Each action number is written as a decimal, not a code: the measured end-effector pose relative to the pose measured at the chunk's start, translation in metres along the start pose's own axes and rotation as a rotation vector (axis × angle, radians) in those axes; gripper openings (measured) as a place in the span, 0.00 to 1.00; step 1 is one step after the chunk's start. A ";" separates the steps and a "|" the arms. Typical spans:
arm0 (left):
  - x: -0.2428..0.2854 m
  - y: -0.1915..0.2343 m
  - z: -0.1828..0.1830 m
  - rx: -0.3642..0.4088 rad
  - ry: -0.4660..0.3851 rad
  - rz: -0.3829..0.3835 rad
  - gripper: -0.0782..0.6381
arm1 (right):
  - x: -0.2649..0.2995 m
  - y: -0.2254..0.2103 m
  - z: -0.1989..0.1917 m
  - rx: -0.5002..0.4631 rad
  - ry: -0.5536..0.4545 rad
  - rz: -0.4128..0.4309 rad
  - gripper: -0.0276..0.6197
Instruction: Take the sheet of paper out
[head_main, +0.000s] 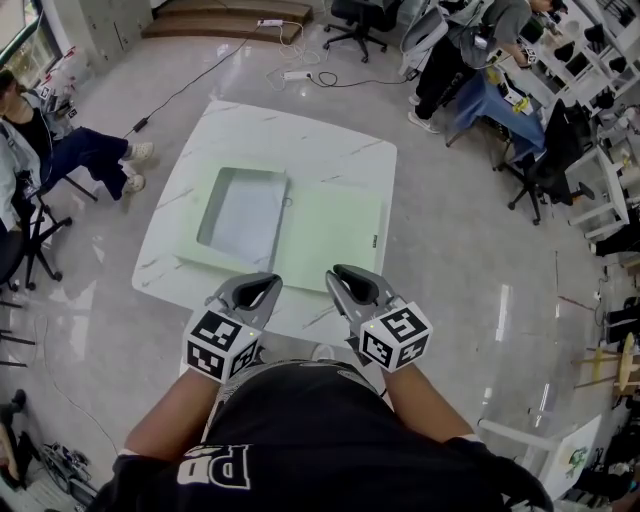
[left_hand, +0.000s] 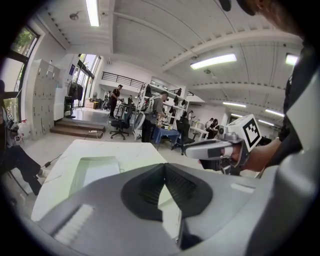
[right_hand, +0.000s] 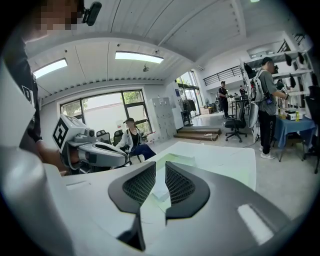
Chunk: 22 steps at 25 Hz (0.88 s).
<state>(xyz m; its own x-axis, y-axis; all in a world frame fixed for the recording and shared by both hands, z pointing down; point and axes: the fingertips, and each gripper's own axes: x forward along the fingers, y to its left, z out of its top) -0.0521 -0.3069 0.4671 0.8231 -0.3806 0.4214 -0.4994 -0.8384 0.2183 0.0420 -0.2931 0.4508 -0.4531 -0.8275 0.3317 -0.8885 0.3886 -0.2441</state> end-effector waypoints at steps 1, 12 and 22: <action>-0.001 0.002 -0.002 -0.005 0.006 0.004 0.19 | 0.002 -0.001 -0.003 0.014 0.011 0.001 0.10; -0.021 0.038 -0.026 -0.055 0.035 0.084 0.19 | 0.076 -0.032 -0.061 0.267 0.197 0.032 0.10; -0.051 0.077 -0.051 -0.128 0.049 0.177 0.19 | 0.162 -0.056 -0.129 0.488 0.394 0.026 0.10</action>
<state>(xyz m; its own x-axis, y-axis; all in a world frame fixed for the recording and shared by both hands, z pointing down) -0.1465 -0.3325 0.5076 0.7071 -0.4952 0.5047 -0.6676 -0.7028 0.2457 0.0094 -0.3965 0.6354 -0.5496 -0.5724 0.6086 -0.7832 0.0995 -0.6137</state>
